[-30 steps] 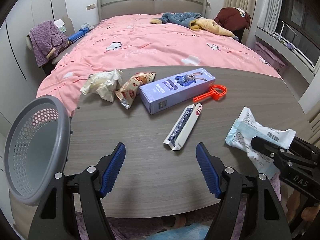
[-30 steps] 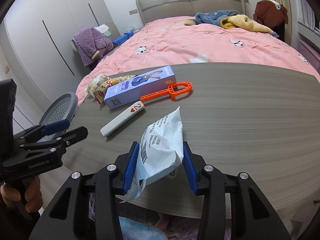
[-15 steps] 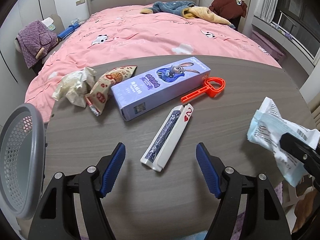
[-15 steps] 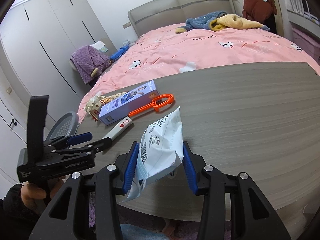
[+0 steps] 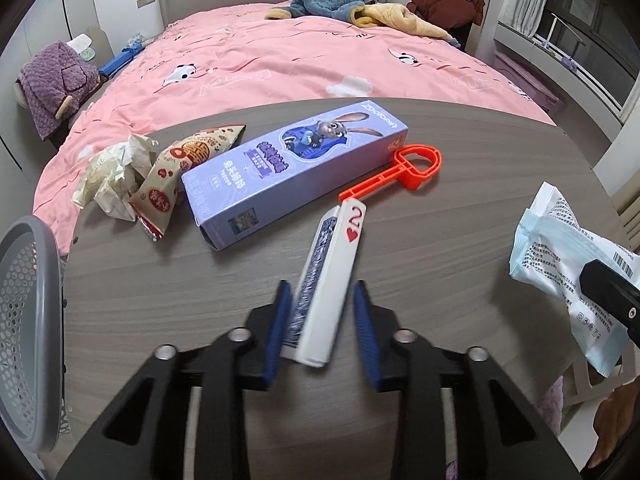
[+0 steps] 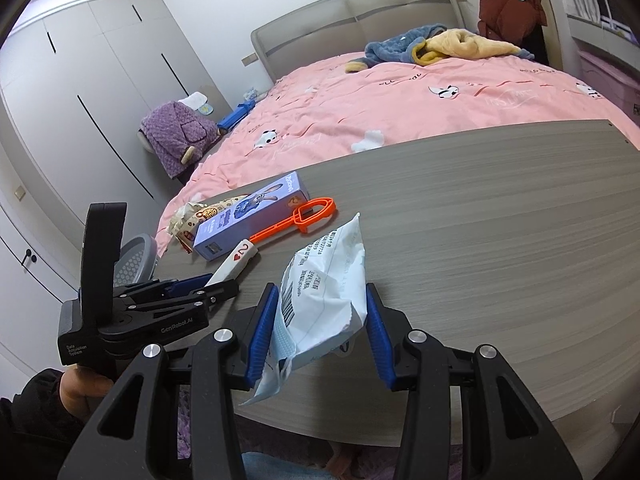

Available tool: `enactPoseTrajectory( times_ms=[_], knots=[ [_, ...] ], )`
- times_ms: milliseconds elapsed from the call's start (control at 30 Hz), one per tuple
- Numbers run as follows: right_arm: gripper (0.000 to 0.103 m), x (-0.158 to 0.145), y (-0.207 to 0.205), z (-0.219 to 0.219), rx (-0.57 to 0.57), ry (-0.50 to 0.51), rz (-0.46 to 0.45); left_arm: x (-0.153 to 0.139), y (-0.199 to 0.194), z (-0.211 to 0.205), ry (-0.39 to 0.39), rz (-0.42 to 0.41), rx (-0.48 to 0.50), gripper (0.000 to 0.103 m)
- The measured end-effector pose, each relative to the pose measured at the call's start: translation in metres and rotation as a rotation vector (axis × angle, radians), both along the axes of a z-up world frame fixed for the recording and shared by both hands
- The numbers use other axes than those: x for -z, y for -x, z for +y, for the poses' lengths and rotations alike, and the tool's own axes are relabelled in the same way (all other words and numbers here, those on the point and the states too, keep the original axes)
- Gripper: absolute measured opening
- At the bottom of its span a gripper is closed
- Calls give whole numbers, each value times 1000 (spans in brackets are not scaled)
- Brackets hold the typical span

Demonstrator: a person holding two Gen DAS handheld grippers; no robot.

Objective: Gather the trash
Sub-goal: 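Grasp the white toothpaste tube with the left tool while the right tool holds the packet, then carry the toothpaste tube and wipes packet over the grey basket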

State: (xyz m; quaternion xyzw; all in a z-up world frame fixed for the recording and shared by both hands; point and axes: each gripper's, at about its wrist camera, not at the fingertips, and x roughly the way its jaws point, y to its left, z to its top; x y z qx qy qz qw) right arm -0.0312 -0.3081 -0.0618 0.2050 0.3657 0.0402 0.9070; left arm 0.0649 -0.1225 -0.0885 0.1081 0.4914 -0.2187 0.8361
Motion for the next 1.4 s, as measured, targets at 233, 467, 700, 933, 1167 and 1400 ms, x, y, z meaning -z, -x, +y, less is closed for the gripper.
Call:
enactPoseTrajectory(
  times_ms=[233, 467, 700, 933, 1167, 1400],
  knots=[
    [42, -4, -1, 10, -13, 19, 1, -8, 8, 14, 41, -7, -10, 16],
    [42, -15, -8, 35, -49, 46, -10, -28, 13, 44, 98, -45, -56, 16],
    [42, -25, -20, 65, -99, 64, -17, -42, 15, 78, 134, -84, -102, 16],
    [42, -38, -41, 110, -189, 67, -50, -58, 18, 130, 130, -160, -207, 16],
    [42, -48, -72, 176, -322, 61, -80, -61, 15, 202, 98, -196, -364, 16],
    [42, -51, -103, 249, -470, 59, -77, -59, 9, 272, 60, -217, -510, 15]
  ],
)
